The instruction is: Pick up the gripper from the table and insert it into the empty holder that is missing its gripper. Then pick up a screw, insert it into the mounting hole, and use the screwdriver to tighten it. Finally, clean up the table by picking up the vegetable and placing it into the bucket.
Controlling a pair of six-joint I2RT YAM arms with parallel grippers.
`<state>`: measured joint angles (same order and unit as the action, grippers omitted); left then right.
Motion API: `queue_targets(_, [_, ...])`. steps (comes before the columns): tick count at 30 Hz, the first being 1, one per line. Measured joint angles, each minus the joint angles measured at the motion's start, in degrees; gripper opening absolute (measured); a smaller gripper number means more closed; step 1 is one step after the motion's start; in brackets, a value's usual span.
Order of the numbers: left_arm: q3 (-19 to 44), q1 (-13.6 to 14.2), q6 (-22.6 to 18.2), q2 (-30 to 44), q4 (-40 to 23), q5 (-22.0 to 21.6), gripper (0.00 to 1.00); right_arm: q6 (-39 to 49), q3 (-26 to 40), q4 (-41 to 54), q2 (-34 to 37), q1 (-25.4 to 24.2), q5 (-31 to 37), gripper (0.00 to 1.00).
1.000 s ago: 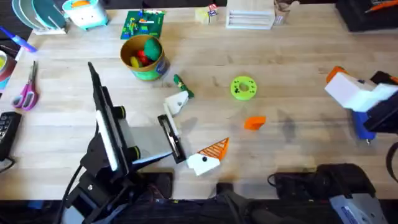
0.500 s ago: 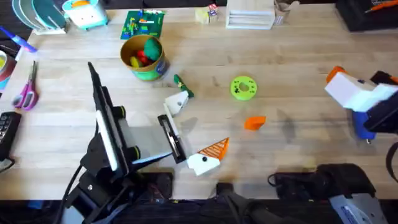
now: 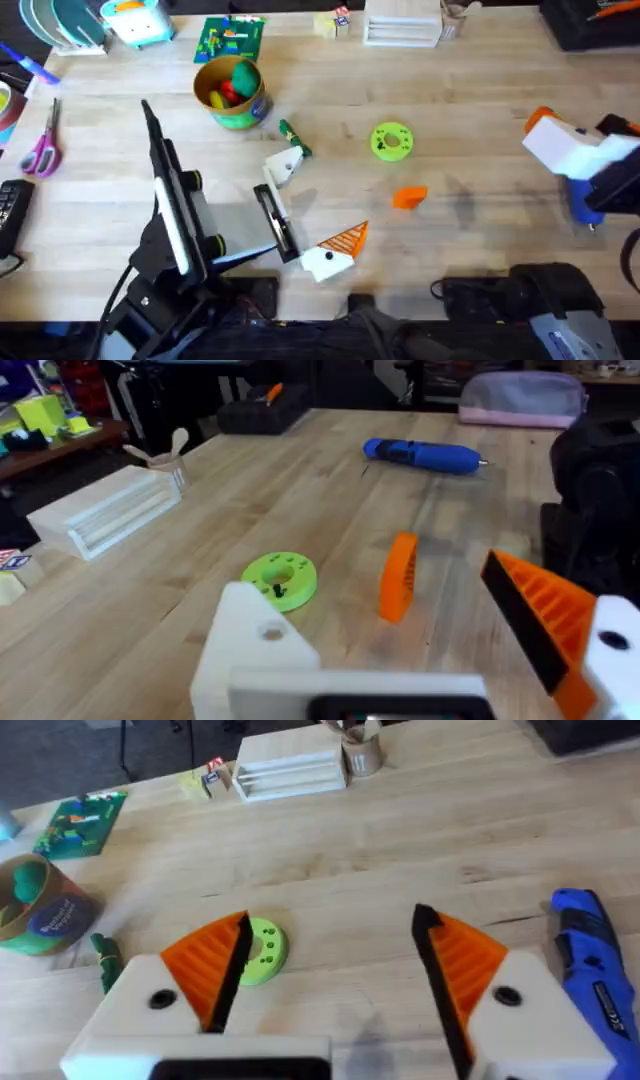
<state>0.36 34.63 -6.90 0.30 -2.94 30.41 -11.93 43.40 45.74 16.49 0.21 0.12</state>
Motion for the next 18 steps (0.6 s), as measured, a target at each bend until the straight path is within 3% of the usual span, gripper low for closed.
queue_targets(13, [0.00, 0.00, 0.00, 0.02, 0.02, -0.02, 0.993, -3.09, 0.09, -0.99, 0.56, 0.00, -2.87, 0.992])
queue_targets(18, [0.00, 0.00, 1.13, 0.01, 0.13, 0.00, 0.993, -2.05, 0.56, 0.29, 8.30, 0.20, -5.68, 0.994])
